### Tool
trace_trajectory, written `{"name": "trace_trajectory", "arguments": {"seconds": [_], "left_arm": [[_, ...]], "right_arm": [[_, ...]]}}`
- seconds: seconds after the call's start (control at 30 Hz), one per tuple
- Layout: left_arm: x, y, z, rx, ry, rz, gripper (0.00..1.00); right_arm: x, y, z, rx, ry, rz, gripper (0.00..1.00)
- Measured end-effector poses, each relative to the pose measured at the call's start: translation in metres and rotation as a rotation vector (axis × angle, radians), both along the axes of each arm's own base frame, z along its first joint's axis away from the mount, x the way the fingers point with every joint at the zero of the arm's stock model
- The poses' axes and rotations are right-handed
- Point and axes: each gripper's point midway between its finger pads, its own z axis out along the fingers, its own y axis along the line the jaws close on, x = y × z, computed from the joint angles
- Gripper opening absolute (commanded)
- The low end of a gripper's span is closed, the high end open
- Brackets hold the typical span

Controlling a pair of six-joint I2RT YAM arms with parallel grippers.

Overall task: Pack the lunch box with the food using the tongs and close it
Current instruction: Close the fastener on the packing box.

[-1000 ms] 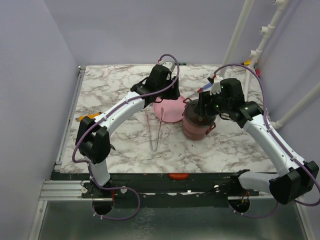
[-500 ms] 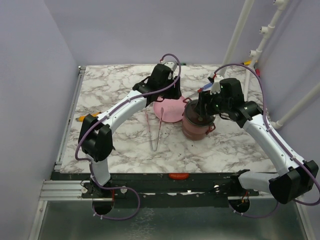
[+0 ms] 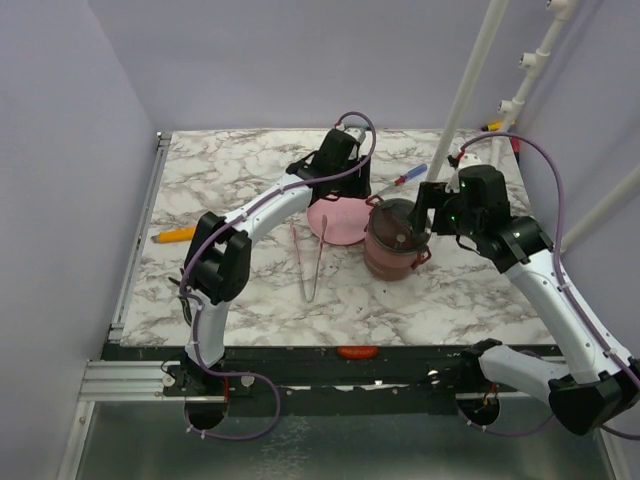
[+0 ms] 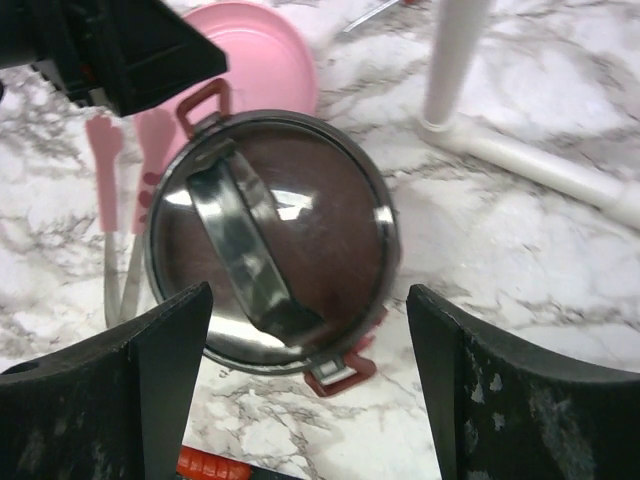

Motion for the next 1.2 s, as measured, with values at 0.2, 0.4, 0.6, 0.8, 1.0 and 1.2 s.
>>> {"name": "trace_trajectory", "arguments": {"seconds": [0.2, 0.4, 0.6, 0.8, 1.0, 1.2], "left_arm": [[-0.002, -0.002, -0.004, 0.009, 0.004, -0.009, 0.59], [-0.007, -0.008, -0.005, 0.018, -0.003, -0.034, 0.59], [-0.012, -0.012, -0.007, 0.036, -0.011, -0.053, 0.58], [-0.015, -0.013, -0.009, 0.057, -0.018, -0.057, 0.58], [-0.015, -0.012, -0.009, 0.063, -0.019, -0.055, 0.58], [-0.015, -0.012, -0.01, 0.066, -0.021, -0.057, 0.58]], "right_arm": [[-0.017, -0.032, 0.004, -0.026, -0.001, -0.163, 0.82], [-0.038, -0.052, -0.038, -0.088, 0.141, -0.273, 0.8], [-0.064, -0.063, -0.079, -0.139, 0.286, -0.314, 0.75], [-0.074, -0.066, -0.095, -0.153, 0.342, -0.332, 0.73], [-0.074, -0.065, -0.1, -0.147, 0.345, -0.34, 0.73], [-0.069, -0.063, -0.11, -0.122, 0.329, -0.36, 0.73]]}}
